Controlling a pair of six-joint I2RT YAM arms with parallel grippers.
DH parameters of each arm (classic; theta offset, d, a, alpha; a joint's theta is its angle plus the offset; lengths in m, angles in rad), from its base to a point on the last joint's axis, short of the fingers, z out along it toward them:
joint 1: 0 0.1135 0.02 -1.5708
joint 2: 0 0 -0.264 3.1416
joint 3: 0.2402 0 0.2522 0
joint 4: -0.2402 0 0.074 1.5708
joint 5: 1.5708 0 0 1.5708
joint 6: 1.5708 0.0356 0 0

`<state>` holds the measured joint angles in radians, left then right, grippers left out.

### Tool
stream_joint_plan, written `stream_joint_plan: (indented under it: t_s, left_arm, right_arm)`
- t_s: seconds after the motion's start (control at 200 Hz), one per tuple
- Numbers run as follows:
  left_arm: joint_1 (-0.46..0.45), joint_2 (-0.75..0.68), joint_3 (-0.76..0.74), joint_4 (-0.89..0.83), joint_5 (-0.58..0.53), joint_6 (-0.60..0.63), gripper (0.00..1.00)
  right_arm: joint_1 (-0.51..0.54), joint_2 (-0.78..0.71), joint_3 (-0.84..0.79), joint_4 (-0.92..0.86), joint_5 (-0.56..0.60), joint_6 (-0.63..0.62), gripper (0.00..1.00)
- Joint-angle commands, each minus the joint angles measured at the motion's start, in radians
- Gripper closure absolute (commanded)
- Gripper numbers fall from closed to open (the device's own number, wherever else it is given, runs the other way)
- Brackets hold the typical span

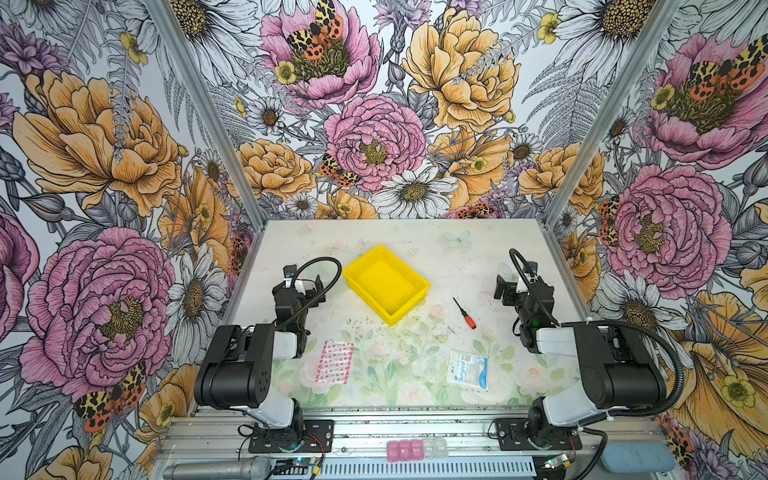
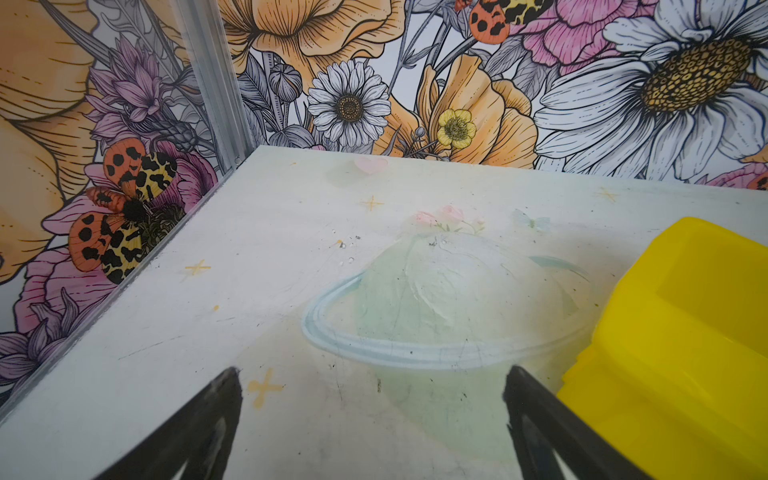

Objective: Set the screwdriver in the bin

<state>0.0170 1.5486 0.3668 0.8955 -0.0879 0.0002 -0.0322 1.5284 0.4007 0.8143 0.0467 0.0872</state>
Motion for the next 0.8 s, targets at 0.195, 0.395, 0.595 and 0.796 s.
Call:
stream_joint_plan:
  t_s: [0.195,0.395,0.595,0.796]
  left_arm:
    - [-0.003,-0.001,0.015,0.028,0.003,0.000,0.01]
    - [-0.003,-0.003,0.014,0.028,0.004,0.000,0.01]
    - [0.007,-0.039,0.032,-0.035,0.022,-0.005,0.01]
    - [0.014,-0.135,0.051,-0.166,0.019,-0.017,0.01]
  right_arm:
    - [-0.002,0.007,-0.002,0.039,-0.015,-0.007,0.01]
    - [-0.001,0.006,-0.006,0.042,-0.010,-0.008,0.01]
    - [0.001,-0.042,0.031,-0.059,-0.004,-0.008,0.00]
    - [0.005,-0.128,0.085,-0.249,0.013,0.013,0.01]
